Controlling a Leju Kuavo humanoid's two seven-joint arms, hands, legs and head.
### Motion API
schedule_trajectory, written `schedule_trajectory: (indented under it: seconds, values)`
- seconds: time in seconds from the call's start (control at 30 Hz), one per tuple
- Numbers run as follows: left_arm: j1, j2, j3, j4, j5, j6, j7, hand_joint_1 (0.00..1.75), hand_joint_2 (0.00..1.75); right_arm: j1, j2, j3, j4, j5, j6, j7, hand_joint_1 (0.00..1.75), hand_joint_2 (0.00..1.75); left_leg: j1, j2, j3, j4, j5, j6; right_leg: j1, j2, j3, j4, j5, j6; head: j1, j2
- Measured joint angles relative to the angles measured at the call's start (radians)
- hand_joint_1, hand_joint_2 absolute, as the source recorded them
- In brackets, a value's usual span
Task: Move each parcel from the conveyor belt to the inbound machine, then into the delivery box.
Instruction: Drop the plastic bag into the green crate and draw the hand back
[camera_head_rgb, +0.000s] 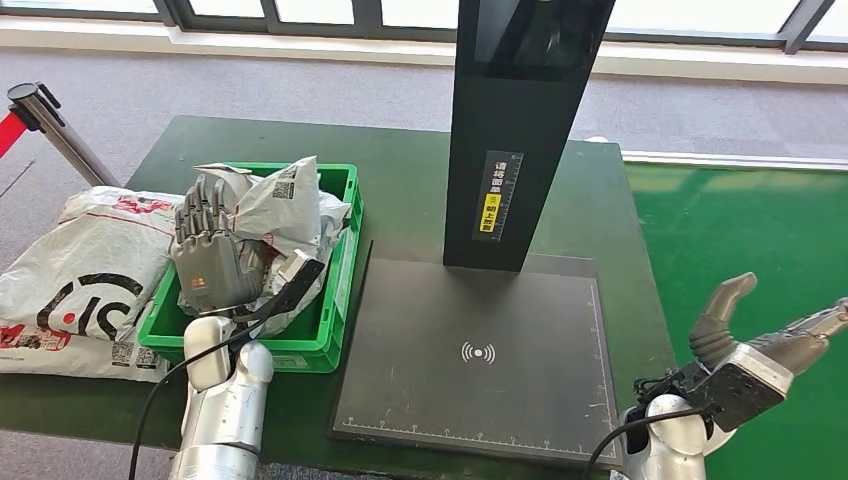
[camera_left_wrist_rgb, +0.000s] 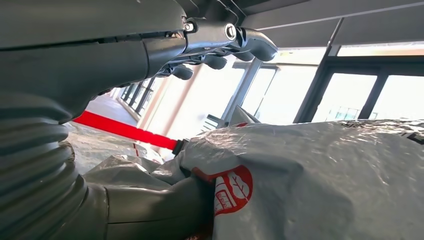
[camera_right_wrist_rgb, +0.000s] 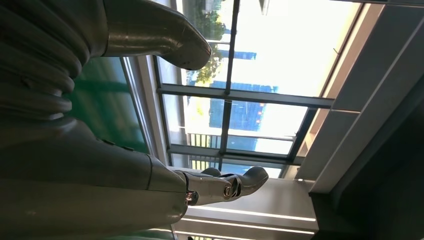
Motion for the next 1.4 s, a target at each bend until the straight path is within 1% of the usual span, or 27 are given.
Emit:
schedule_trajectory:
  seconds: [0.07,0.2,0.4,0.5,0.67,0.77,0.83,0.9,0.97,1.07,1.4]
  values:
    - [0.004,0.000,-0.002,-0.017,0.033,0.000,-0.021,0.00,1.75,0.000,0.000,0.000,0.000,0.001,0.000,0.000,0.00,1.75,0.000,0.000,0.000,0.000,0.000,0.000,0.000,0.000,0.000,0.000,0.000,0.000,0.000,0.000]
    - [0.012,0.002,-0.008,-0.071,0.128,0.000,-0.088,0.00,1.75,0.000,0.000,0.000,0.000,0.002,0.000,0.000,0.00,1.75,0.000,0.000,0.000,0.000,0.000,0.000,0.000,0.000,0.000,0.000,0.000,0.000,0.000,0.000]
    - [0.017,0.004,-0.009,-0.108,0.143,0.000,-0.100,0.00,1.75,0.000,0.000,0.000,0.000,0.002,0.000,0.000,0.00,1.75,0.000,0.000,0.000,0.000,0.000,0.000,0.000,0.000,0.000,0.000,0.000,0.000,0.000,0.000]
    - [0.021,0.005,-0.009,-0.126,0.189,0.000,-0.142,0.00,1.75,0.001,0.000,0.000,0.000,0.001,0.000,0.000,0.00,1.75,0.000,0.000,0.000,0.000,0.000,0.000,0.000,0.000,0.000,0.000,0.000,0.000,0.000,0.000]
    - [0.030,0.008,-0.017,-0.178,0.365,0.000,-0.268,0.00,1.75,0.001,0.000,0.000,0.000,-0.002,0.000,0.000,0.00,1.75,0.000,0.000,0.000,0.000,0.000,0.000,0.000,0.000,0.000,0.000,0.000,0.000,0.000,0.000]
    - [0.029,0.008,-0.042,-0.167,0.520,-0.001,-0.323,0.00,1.75,0.002,0.000,0.000,0.000,-0.004,0.000,0.000,0.00,1.75,0.000,0.000,0.000,0.000,0.000,0.000,0.000,0.000,-0.001,0.000,0.000,0.000,0.000,0.000]
    - [0.026,0.009,-0.082,-0.130,0.621,-0.015,-0.320,0.00,1.75,0.004,-0.002,0.000,0.000,-0.008,0.000,0.000,0.00,1.75,0.000,-0.001,0.000,0.000,0.000,0.000,0.000,-0.001,0.000,0.000,0.000,0.000,0.000,0.000]
    - [0.025,0.012,-0.127,-0.092,0.678,-0.047,-0.296,0.00,1.75,0.008,-0.004,0.000,-0.001,-0.011,0.000,0.000,0.00,1.75,0.000,-0.001,0.000,0.000,0.000,0.000,0.000,-0.001,0.000,0.000,0.000,0.000,0.000,0.000]
    - [0.024,0.015,-0.162,-0.065,0.689,-0.073,-0.266,0.00,1.75,0.012,-0.006,0.000,-0.001,-0.013,0.000,0.000,0.00,1.75,0.000,-0.001,0.000,0.000,0.000,0.000,0.000,-0.001,0.000,0.000,0.000,0.000,0.000,0.000]
    - [0.026,0.018,-0.197,-0.041,0.684,-0.085,-0.240,0.00,1.75,0.019,-0.008,0.000,-0.001,-0.012,0.000,0.000,0.00,1.75,0.000,0.000,0.000,0.000,0.000,0.000,0.000,-0.001,0.000,0.000,0.000,0.000,0.000,0.000]
    - [0.038,0.025,-0.256,-0.032,0.710,-0.095,-0.259,0.00,1.75,0.025,-0.009,0.000,-0.004,-0.008,0.000,0.000,0.00,1.75,0.000,0.000,0.000,0.000,0.000,0.000,0.000,-0.001,-0.001,0.000,0.000,0.000,0.000,0.000]
